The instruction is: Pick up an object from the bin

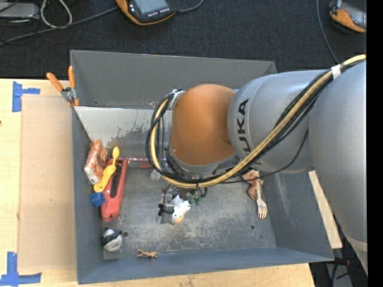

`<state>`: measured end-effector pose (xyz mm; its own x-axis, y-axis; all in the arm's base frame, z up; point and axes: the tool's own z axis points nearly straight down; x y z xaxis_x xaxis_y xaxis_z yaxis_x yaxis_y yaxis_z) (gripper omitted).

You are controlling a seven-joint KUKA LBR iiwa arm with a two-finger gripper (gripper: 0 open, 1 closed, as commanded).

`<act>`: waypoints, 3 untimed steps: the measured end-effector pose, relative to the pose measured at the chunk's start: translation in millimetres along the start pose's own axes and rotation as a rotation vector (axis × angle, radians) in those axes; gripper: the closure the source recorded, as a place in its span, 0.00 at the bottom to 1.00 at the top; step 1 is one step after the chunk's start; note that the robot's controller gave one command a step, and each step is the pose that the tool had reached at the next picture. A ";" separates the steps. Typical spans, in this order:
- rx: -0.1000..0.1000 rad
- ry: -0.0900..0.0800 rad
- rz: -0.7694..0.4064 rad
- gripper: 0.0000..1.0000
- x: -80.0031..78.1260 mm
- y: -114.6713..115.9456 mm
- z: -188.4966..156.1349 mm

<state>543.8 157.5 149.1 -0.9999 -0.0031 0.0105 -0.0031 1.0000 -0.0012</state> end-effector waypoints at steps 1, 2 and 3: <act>-0.001 -0.008 0.004 0.00 -2.0 -0.7 -4.5; -0.002 -0.007 -0.063 0.00 -9.9 -55.6 -13.4; -0.003 -0.006 -0.008 0.00 -27.8 -83.0 -52.8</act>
Offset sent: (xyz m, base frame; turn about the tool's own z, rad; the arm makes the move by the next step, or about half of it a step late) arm 0.0170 -0.1010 0.0207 -0.0977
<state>572.3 74.7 201.8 -0.9999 -0.0106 0.0046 -0.0106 0.9999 0.0018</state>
